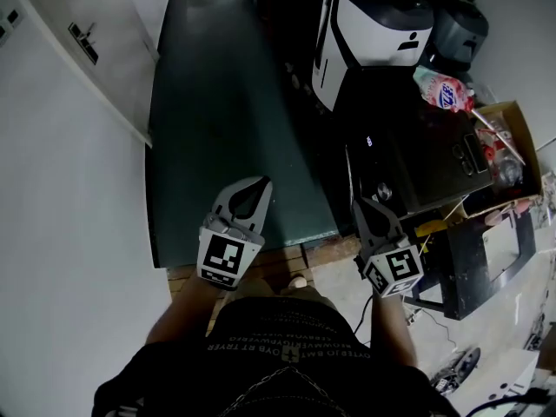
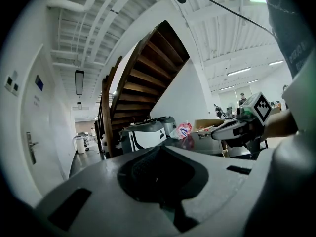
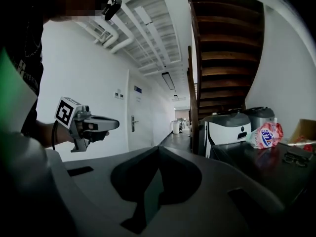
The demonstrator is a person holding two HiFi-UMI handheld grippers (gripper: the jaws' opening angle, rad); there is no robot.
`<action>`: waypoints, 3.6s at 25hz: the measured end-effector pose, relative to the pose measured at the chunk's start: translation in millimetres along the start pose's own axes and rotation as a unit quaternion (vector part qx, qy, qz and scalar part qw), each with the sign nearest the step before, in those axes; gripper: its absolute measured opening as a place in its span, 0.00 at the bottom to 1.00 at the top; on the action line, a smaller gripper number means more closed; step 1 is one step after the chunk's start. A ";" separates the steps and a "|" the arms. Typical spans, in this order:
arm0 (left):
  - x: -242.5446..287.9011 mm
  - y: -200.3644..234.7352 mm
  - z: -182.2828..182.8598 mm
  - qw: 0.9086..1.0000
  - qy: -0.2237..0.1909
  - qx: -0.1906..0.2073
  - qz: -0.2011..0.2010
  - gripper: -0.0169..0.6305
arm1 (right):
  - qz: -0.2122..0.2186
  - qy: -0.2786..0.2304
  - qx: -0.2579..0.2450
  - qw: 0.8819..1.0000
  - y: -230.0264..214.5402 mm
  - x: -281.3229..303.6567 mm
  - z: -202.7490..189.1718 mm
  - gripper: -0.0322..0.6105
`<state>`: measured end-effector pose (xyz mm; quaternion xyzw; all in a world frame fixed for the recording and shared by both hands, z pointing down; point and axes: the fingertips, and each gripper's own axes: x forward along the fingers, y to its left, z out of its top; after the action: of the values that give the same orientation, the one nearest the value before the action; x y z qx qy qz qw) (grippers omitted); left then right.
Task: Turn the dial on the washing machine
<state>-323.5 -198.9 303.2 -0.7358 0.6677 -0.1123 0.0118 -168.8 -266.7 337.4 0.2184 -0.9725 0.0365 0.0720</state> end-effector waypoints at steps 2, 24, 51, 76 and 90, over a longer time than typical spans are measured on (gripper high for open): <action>-3.1 8.2 0.8 1.000 -0.002 -0.003 -0.009 0.03 | -0.014 0.003 0.004 1.000 4.2 -0.4 -1.1 0.05; -33.2 77.9 8.9 0.991 -0.026 -0.008 -0.131 0.03 | -0.138 0.002 0.014 0.990 86.5 22.9 41.2 0.05; 139.4 -47.1 40.0 0.982 -0.014 0.005 -0.190 0.03 | -0.189 0.023 0.063 0.980 -102.6 -35.3 -7.3 0.05; 214.0 -50.2 -26.1 0.962 0.049 0.012 -0.270 0.03 | -0.309 0.196 0.047 0.930 -206.3 8.2 -167.2 0.05; 205.9 -77.0 -58.2 0.954 0.072 0.019 -0.290 0.03 | -0.344 0.259 0.037 0.902 -234.0 7.6 -231.1 0.08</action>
<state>-241.5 -385.8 403.6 -0.8873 0.4224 -0.1764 -0.0557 -46.3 -457.3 575.9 0.5247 -0.7818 0.1004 0.3217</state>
